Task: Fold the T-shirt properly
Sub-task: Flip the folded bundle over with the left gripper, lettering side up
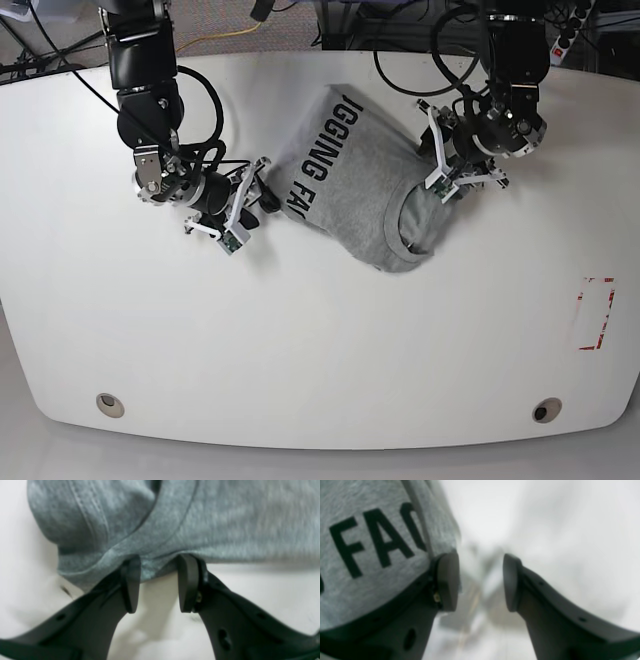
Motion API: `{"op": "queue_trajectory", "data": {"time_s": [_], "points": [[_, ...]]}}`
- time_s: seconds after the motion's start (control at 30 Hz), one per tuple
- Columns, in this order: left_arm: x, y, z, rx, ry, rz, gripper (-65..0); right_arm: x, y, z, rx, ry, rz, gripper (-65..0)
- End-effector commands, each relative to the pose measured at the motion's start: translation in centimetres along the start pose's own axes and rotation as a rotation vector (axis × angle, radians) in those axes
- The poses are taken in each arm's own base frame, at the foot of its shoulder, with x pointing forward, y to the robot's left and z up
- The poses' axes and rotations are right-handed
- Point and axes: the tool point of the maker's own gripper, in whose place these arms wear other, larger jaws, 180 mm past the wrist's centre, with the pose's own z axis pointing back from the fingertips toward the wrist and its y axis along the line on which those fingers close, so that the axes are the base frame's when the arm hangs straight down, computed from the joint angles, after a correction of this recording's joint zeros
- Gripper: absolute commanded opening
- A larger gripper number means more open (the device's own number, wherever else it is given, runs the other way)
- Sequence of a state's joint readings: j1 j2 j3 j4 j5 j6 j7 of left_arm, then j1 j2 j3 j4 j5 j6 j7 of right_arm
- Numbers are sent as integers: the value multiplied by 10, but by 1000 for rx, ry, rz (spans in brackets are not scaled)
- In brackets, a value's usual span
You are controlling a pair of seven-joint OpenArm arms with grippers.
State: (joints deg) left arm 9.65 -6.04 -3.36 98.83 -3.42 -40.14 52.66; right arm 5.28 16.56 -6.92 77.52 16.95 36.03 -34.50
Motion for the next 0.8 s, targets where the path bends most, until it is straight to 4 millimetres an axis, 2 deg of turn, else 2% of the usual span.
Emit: {"op": "queue_trajectory", "data": {"time_s": [0.0, 0.33, 0.4, 0.5, 0.6, 0.67, 0.77], "points": [[16, 17, -1, 27, -31, -7, -418, 5, 1, 10, -5, -26, 25, -384], [31, 79, -22, 57, 10, 26, -418, -18, 49, 24, 48, -29, 35, -384], [33, 95, -19, 77, 17, 24, -418, -21, 60, 23, 67, -31, 29, -384], [45, 111, -14, 101, 0, 18, -418, -23, 85, 16, 117, -30, 23, -384], [57, 119, -10, 118, -20, 10, -418, -26, 112, 8, 181, -19, 34, -384], [71, 126, -3, 143, -49, -8, -418, -23, 138, 1, 240, -23, 45, -384], [84, 135, 12, 187, -81, -44, -418, -16, 160, -6, 285, -39, 39, -384]]}}
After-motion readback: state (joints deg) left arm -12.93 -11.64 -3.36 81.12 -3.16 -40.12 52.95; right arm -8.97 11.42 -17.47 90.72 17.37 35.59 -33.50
